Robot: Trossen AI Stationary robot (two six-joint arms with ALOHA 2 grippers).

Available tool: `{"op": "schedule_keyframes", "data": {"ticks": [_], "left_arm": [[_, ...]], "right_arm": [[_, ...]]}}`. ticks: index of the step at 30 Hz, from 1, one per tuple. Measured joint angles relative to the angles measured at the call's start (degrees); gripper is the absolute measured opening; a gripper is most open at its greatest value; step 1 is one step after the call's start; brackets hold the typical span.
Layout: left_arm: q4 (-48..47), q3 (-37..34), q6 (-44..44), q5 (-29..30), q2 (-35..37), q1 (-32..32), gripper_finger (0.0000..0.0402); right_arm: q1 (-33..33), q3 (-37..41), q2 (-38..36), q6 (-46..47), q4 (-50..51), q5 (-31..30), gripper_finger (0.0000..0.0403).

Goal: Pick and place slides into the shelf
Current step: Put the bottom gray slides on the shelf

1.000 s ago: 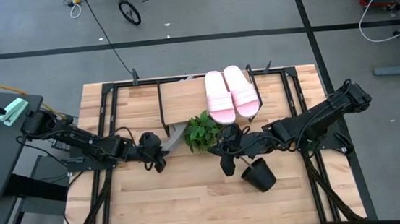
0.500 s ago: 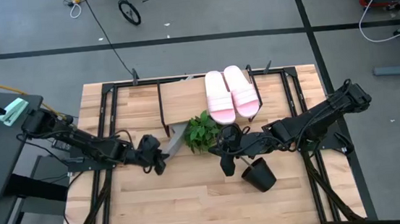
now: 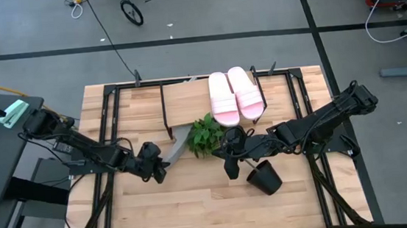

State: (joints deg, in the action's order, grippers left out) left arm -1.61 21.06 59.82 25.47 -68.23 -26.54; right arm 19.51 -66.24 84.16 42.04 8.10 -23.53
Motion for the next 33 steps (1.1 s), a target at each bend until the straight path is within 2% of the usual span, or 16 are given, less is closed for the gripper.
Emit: {"op": "schedule_keyframes", "data": {"ticks": [4,10,20,33], "left_arm": [[-0.4,0.0,2.7,0.1,0.0,-2.0,0.006],[-1.6,0.0,8.6,3.7,0.0,-3.4,0.006],[-2.3,1.1,10.1,4.3,0.1,-5.6,0.0059],[-19.5,9.4,16.3,5.2,0.1,-10.6,0.0059]], "right_arm": [[0.0,0.0,0.0,0.0,0.0,0.0,0.0012],[0.0,0.0,0.0,-0.1,0.0,0.0,0.0012],[0.0,0.0,0.0,-0.2,0.0,0.0,0.0012],[0.2,0.0,0.0,-0.6,0.0,0.0,0.0012]]}}
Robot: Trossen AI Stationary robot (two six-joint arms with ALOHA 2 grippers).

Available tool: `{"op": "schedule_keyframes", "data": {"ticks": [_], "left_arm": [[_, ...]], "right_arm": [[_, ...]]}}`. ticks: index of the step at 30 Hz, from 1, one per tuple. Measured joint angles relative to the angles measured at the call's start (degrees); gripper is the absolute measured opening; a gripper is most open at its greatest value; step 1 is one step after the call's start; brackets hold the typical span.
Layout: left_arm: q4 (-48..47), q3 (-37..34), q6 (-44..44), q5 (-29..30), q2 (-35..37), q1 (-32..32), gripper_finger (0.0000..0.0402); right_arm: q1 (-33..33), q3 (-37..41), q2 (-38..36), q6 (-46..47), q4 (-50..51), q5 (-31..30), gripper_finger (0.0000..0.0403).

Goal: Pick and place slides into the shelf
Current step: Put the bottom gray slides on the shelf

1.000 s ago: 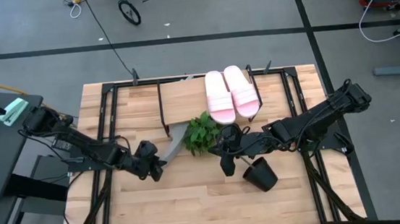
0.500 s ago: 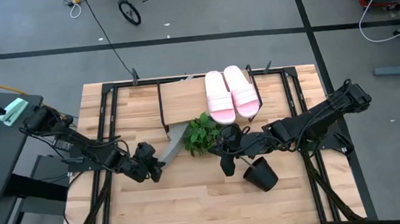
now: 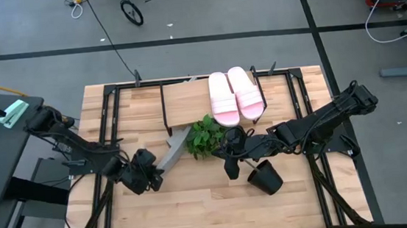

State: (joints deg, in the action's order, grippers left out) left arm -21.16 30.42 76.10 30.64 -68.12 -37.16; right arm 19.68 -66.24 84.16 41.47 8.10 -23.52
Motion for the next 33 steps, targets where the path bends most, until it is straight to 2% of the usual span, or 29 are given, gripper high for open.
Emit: {"op": "schedule_keyframes", "data": {"ticks": [13,20,24,27,33], "left_arm": [[-16.5,10.6,9.3,0.9,0.0,-7.8,0.0059],[-29.8,23.3,9.9,5.9,0.0,-11.4,0.0059],[-37.0,30.5,8.9,6.2,0.0,-13.7,0.0059],[-39.1,34.9,8.8,6.8,0.0,-15.6,0.0058],[-39.3,39.9,8.6,15.3,0.0,-16.8,0.0058]], "right_arm": [[0.0,0.0,0.0,-1.2,0.0,0.4,0.0012],[0.0,0.0,-0.1,-2.2,0.0,3.1,0.0012],[0.0,0.0,-1.1,-2.9,0.7,5.7,0.0012],[0.1,0.0,-2.9,-3.4,2.0,7.6,0.0012],[0.5,0.0,-10.1,-6.0,6.6,8.6,0.0012]]}}
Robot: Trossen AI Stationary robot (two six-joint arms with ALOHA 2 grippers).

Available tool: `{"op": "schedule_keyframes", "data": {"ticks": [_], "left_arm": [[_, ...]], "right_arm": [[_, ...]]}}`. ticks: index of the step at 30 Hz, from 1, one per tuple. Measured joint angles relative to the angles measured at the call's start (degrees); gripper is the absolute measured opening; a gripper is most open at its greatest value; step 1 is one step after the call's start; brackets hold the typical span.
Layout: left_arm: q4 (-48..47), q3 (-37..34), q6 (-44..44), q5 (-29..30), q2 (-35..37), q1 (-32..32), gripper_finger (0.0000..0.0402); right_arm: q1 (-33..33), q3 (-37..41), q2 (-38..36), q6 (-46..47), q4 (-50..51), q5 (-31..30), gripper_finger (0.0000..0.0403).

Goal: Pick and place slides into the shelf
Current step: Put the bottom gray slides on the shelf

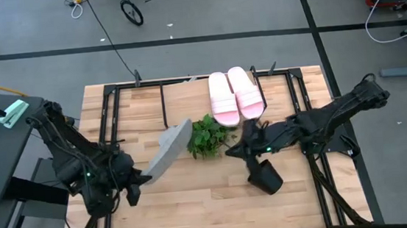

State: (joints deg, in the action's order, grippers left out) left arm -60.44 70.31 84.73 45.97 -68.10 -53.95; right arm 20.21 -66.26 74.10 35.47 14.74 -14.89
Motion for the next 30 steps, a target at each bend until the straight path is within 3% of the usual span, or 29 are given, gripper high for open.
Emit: {"op": "schedule_keyframes", "data": {"ticks": [9,13,20,24,30], "left_arm": [[4.3,2.8,-8.9,3.4,-0.2,7.8,0.0057],[7.6,4.6,-15.3,2.6,-0.2,13.2,0.0057],[7.1,11.2,-22.8,0.7,-0.2,21.7,0.0057],[3.6,15.8,-24.8,-2.0,-1.9,27.1,0.0057],[-12.6,29.1,-26.3,-8.1,-11.1,34.3,0.0057]], "right_arm": [[-0.1,0.0,-10.4,-5.2,2.4,-4.2,0.0012],[-0.1,0.0,-13.1,-9.5,2.4,-7.3,0.0012],[-0.1,0.0,-15.1,-13.4,3.7,-7.7,0.0012],[-0.1,0.0,-14.9,-14.2,6.2,-7.7,0.0012],[-0.1,0.0,-14.6,-14.3,8.7,-7.7,0.0012]]}}
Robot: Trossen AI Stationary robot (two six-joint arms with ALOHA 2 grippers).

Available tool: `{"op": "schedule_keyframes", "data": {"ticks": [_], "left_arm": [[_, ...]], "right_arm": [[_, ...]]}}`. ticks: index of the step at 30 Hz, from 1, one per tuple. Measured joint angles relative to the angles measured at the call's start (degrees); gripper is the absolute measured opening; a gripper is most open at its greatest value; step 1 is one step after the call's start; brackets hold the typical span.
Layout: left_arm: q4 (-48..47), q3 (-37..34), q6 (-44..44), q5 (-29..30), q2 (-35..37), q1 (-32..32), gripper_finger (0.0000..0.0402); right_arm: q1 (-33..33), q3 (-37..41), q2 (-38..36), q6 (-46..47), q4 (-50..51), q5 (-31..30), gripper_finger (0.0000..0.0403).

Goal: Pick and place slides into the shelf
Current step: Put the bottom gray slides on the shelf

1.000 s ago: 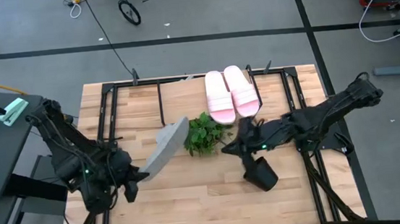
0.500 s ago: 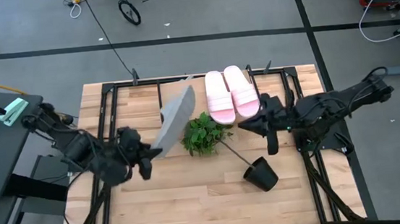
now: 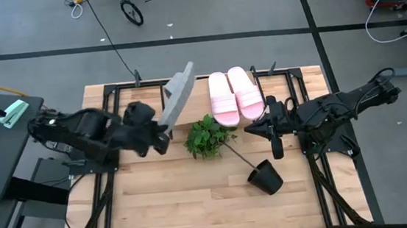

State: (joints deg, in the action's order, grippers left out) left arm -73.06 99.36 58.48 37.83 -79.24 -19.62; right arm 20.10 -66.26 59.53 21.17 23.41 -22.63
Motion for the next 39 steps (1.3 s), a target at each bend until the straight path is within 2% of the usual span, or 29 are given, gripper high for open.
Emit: {"op": "schedule_keyframes", "data": {"ticks": [7,12,21,27,35,39], "left_arm": [[-17.1,18.4,-3.1,-8.2,-13.7,6.7,0.0057],[-16.6,25.3,-6.6,-9.4,-20.3,9.7,0.0057],[-16.9,24.8,-9.6,-8.8,-24.6,15.9,0.0057],[-17.1,24.8,-12.5,-12.3,-25.1,21.6,0.0056],[-17.0,24.8,-16.2,-13.4,-25.1,29.9,0.0056],[-17.0,24.8,-17.7,-14.7,-25.1,29.6,0.0056]], "right_arm": [[0.0,0.0,0.0,-0.9,0.9,0.0,0.0012],[0.0,0.0,0.0,-1.8,2.3,0.0,0.0012],[0.0,0.0,0.0,-2.2,4.5,0.0,0.0012],[0.0,0.0,0.0,-2.8,4.5,0.0,0.0012],[0.0,0.0,0.0,-2.8,4.5,0.1,0.0012],[-0.3,0.0,0.0,-3.1,4.5,-0.9,0.0012]]}}
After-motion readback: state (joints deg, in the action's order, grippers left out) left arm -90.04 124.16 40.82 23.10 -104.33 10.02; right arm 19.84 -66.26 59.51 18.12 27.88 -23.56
